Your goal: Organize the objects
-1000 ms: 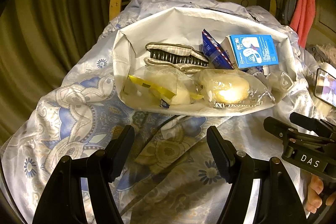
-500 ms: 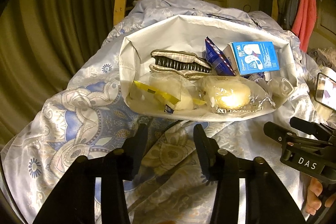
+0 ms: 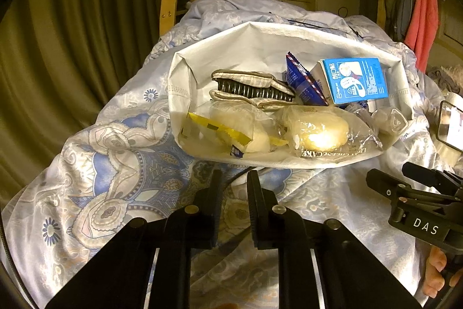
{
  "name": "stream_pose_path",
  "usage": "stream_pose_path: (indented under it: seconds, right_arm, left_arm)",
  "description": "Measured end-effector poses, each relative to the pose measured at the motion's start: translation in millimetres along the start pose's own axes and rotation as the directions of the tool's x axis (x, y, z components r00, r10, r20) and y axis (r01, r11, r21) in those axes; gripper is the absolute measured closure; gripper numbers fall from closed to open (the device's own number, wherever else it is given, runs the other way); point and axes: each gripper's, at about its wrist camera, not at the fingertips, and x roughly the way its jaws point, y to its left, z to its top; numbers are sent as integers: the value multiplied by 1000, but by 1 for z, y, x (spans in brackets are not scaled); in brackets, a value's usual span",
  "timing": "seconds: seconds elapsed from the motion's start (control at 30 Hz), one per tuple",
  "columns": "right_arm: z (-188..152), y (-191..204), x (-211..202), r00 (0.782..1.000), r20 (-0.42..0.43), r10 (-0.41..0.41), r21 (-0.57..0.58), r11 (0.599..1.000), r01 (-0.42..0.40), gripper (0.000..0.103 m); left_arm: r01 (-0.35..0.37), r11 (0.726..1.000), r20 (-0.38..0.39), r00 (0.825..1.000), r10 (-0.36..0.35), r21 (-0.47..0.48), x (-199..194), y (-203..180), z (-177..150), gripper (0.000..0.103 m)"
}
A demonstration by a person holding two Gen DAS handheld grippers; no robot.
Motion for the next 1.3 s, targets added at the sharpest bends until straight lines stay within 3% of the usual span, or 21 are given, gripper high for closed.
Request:
stream_pose_path:
  seconds: [0.23, 0.3, 0.43, 1.3]
  right_arm:
    - [0, 0, 0, 1000, 1, 0, 0, 1000, 0, 27]
    - [0, 0, 0, 1000, 1, 0, 0, 1000, 0, 27]
    - [0, 0, 0, 1000, 1, -1, 0, 1000, 1, 27]
    - [-1, 0, 0, 1000, 1, -1, 0, 1000, 1, 27]
  left_arm:
    - [-12, 1000, 14, 1000, 12, 7, -3, -2, 1, 87]
    - [-15, 1000, 19, 1000, 15, 8, -4, -2, 1, 95]
    - [-16, 1000, 25, 1000, 16, 12, -5, -4, 1, 99]
    - [-20, 1000, 32, 999, 20, 21, -8, -6, 1, 99]
